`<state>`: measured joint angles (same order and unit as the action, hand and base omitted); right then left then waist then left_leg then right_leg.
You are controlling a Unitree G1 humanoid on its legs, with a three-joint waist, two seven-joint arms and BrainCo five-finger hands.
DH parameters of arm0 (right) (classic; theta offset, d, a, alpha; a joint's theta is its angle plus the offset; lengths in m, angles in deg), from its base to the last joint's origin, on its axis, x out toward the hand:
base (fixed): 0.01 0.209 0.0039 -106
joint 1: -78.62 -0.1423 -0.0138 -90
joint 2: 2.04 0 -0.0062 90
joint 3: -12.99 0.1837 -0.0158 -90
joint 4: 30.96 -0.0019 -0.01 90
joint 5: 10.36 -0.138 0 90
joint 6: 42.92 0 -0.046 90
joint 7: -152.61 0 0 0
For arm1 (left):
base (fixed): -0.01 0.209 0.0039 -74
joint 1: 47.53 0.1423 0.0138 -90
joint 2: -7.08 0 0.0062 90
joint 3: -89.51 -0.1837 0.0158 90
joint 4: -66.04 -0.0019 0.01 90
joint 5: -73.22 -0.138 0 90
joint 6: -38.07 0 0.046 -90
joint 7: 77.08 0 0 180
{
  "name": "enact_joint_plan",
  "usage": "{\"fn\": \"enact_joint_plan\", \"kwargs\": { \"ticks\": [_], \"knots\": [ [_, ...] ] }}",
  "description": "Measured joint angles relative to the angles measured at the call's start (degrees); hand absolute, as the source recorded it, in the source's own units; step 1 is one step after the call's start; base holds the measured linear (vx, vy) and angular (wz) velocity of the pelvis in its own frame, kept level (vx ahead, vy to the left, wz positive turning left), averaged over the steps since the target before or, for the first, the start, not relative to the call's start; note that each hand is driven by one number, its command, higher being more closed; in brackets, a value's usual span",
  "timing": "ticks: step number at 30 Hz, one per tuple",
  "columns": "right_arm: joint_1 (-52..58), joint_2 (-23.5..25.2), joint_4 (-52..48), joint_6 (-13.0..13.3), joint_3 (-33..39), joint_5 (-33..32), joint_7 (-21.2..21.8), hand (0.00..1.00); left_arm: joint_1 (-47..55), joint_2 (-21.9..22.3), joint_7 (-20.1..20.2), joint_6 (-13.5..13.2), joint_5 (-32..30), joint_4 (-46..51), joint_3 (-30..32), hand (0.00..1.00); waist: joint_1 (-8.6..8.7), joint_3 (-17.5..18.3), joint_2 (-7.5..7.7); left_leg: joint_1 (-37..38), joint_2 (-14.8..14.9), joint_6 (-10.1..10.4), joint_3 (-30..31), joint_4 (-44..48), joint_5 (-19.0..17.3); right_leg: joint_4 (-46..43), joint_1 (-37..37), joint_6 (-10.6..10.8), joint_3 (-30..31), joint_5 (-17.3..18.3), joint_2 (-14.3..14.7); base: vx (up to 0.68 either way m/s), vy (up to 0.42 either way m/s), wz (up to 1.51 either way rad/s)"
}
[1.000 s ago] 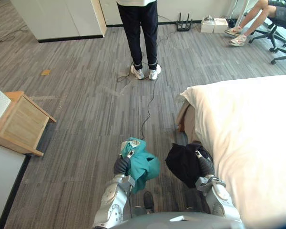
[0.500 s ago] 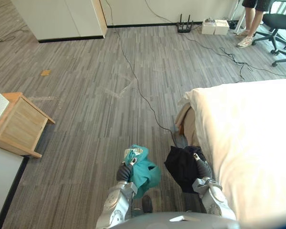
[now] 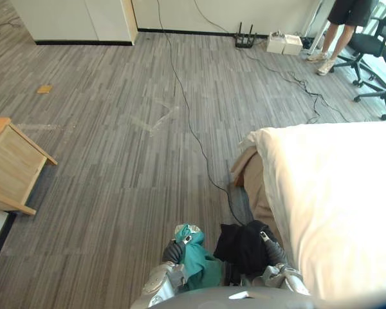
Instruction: Tidy the bed and pick cloth on bed and put in laundry
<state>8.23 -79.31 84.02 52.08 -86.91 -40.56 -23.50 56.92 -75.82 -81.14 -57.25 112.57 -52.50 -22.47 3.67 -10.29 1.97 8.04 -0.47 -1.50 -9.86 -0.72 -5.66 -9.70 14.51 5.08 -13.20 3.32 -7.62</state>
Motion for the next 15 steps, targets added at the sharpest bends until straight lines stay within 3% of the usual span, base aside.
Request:
{"fn": "enact_joint_plan", "kwargs": {
  "ticks": [2, 3, 4, 5, 6, 7, 8, 9, 11, 13, 15],
  "knots": [
    [0.7, 0.0, -1.2, 0.2, 0.0, 0.0, 0.0, 1.00, 0.2, -0.3, 0.1, 0.0, 0.0, 0.0, 0.0, 1.00, 0.13, 0.0, -0.06, 1.6, -0.1, 1.7, 0.4, 0.9, -2.1, 2.9, 0.1, -0.1, 0.2, -3.7, -0.5, 0.40, -0.160, 0.15],
    [0.9, 0.0, -1.3, 0.1, 0.0, -0.1, 0.1, 1.00, 0.2, -0.6, 0.4, 0.0, 0.0, 0.0, 0.0, 1.00, 0.19, 0.1, -0.27, 2.1, 0.5, 2.8, 1.0, 2.9, -4.7, 3.4, -0.4, -1.3, 0.4, -4.6, -0.5, 0.47, -0.235, 0.25],
    [0.7, -0.4, -1.3, -0.3, 0.1, -0.1, 0.3, 1.00, 0.1, -0.7, 0.4, 0.0, 0.0, 0.0, 0.0, 1.00, 0.17, 0.4, -1.25, 1.9, 2.2, 4.1, 1.5, 6.4, -8.6, 1.7, -0.9, -3.9, 0.2, -6.2, 0.6, 0.49, -0.255, 0.21],
    [0.9, -1.1, -2.1, -0.7, 0.1, -0.1, 0.6, 1.00, 0.3, -0.6, 0.3, 0.0, 0.0, 0.0, 0.0, 1.00, 0.18, 0.7, -2.04, 1.9, 3.2, 4.9, 1.5, 7.3, -9.8, 0.5, -0.8, -4.6, 0.0, -6.5, 1.2, 0.52, -0.271, 0.11],
    [1.3, -3.3, -3.7, -1.1, -0.2, 0.0, 1.1, 1.00, 1.1, 0.0, -0.1, 0.0, 0.1, -0.1, -0.1, 1.00, 0.02, 2.4, -4.27, 1.9, 6.6, 6.7, 1.4, 9.9, -10.9, -2.1, -0.6, -6.3, -0.9, -3.5, 4.2, 0.66, -0.322, -0.03],
    [-0.6, -3.5, -1.7, -1.2, -0.1, 0.0, 1.1, 1.00, 0.7, -0.1, -0.2, 0.0, 0.5, -0.5, 0.0, 1.00, 0.03, 2.5, -4.38, -3.2, 9.0, 8.9, -0.1, 22.7, -9.8, -3.9, -1.0, -7.7, -1.2, -0.4, 5.1, 0.56, -0.264, -0.06],
    [-1.3, -3.7, -1.0, -1.2, 0.0, 0.1, 1.1, 1.00, -0.1, 0.0, -0.2, 0.0, 0.8, -0.5, 0.0, 1.00, -0.04, 2.5, -4.48, -5.3, 9.9, 8.8, -0.8, 27.4, -8.6, -3.8, -1.4, -8.2, -1.2, -0.1, 5.3, 0.57, -0.296, -0.10],
    [-2.3, -4.2, -0.6, -1.3, 0.0, 0.1, 1.2, 1.00, -0.3, 0.9, -0.2, 0.0, 1.8, -0.5, 0.6, 1.00, -0.32, 2.0, -4.93, -10.8, 13.0, 7.4, -1.2, 41.1, -2.5, -2.4, -4.4, -9.8, -1.4, 1.2, 6.6, 0.35, -0.192, -0.08],
    [-3.0, -4.9, -0.1, -1.7, 0.0, 0.1, 1.8, 1.00, -1.1, 3.8, -0.1, 0.0, 1.7, -0.7, 1.8, 1.00, -1.23, 0.9, -6.49, -17.6, 17.0, 6.1, -1.8, 56.5, -2.5, 0.5, -10.0, -11.4, 0.0, 2.4, 9.0, 0.62, -0.274, -0.25],
    [-3.2, -6.6, 1.8, -2.2, -0.1, 0.1, 2.2, 1.00, -1.6, 7.4, 0.0, -0.1, 1.7, -0.6, 1.8, 1.00, -2.33, 0.2, -7.90, -21.3, 15.4, 6.3, -2.7, 60.4, -3.4, 4.1, -15.6, -11.6, 1.4, 2.7, 7.7, 0.54, -0.141, -0.51],
    [-3.0, -6.3, 1.9, -2.4, -0.1, 0.1, 2.3, 1.00, -1.9, 7.3, 0.4, -0.6, 1.8, 0.4, 2.2, 1.00, -3.36, -0.2, -7.24, -23.9, 12.0, 6.9, -2.2, 51.2, -3.7, 5.7, -20.7, -11.6, 3.0, 5.2, 6.8, 0.45, 0.000, -0.42]
  ]
}}
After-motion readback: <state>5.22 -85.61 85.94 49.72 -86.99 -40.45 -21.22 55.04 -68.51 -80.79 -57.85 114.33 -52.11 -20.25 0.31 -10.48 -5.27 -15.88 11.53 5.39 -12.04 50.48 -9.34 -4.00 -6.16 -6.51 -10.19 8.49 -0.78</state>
